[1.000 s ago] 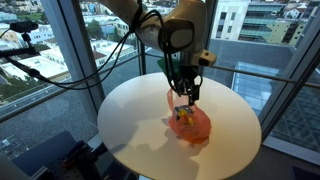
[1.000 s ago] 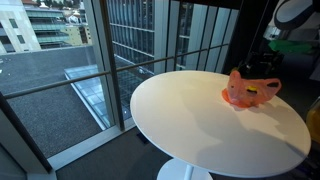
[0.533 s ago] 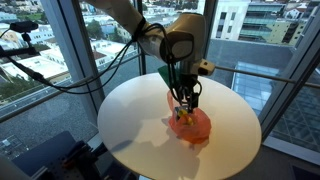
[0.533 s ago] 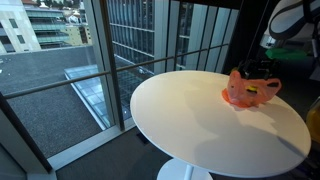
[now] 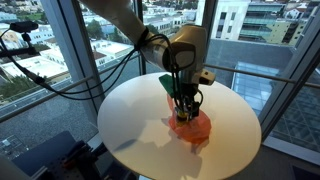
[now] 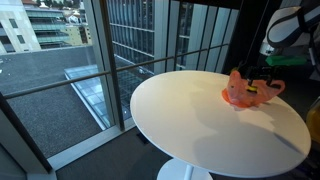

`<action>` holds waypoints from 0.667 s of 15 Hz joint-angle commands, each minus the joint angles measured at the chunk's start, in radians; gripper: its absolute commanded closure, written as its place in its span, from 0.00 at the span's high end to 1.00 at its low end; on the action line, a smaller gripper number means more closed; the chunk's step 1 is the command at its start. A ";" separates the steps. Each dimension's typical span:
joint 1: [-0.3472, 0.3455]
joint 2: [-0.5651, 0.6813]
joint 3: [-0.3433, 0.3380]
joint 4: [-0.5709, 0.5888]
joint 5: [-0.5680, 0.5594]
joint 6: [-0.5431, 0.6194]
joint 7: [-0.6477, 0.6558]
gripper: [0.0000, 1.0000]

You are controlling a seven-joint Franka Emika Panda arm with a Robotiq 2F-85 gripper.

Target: Remove the syrup bottle from the plastic bag

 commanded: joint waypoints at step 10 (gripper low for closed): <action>0.003 -0.009 -0.006 -0.031 -0.033 0.010 -0.024 0.56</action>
